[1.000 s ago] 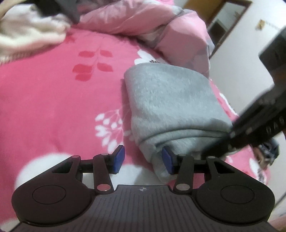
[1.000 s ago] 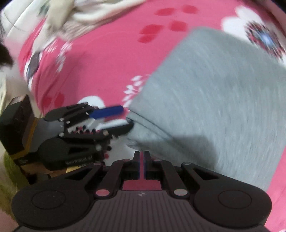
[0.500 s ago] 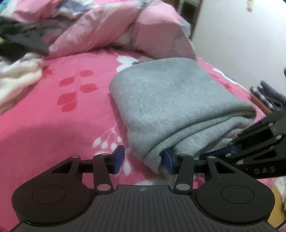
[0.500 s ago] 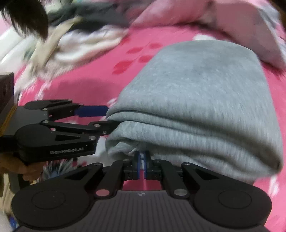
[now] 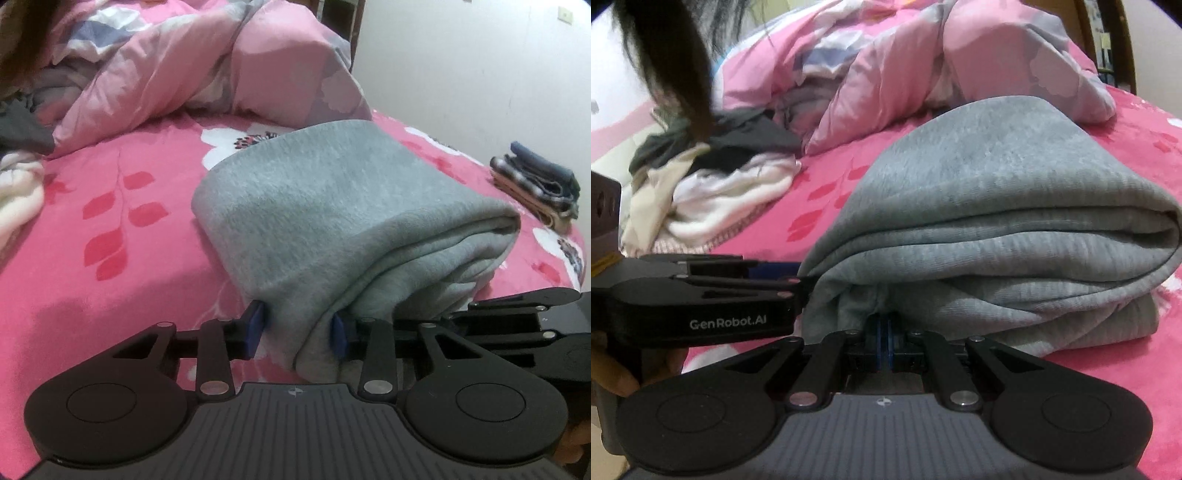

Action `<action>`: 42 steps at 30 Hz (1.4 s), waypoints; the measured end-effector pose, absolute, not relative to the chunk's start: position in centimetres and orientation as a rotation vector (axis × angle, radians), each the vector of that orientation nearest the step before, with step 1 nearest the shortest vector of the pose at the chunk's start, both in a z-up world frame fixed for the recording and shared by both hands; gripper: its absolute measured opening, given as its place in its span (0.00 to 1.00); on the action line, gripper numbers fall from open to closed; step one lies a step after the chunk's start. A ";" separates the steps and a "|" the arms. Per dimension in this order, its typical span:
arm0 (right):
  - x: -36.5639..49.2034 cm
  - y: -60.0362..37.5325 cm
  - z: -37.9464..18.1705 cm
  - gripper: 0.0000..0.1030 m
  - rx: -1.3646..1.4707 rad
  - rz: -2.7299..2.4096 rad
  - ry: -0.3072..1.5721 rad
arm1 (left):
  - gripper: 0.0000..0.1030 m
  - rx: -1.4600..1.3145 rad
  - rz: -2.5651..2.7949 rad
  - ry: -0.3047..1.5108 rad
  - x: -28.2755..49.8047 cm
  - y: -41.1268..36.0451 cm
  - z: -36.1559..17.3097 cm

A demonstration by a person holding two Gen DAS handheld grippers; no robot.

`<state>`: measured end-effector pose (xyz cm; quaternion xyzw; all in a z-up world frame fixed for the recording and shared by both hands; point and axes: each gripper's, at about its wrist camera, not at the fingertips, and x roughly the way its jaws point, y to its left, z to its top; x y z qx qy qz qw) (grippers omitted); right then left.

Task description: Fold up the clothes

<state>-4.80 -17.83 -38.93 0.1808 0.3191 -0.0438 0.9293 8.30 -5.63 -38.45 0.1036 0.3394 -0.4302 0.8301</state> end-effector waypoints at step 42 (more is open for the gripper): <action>-4.7 -18.9 -36.8 0.04 0.222 -0.061 0.777 | 0.15 0.362 -0.966 0.698 7.1 -4.6 -38.0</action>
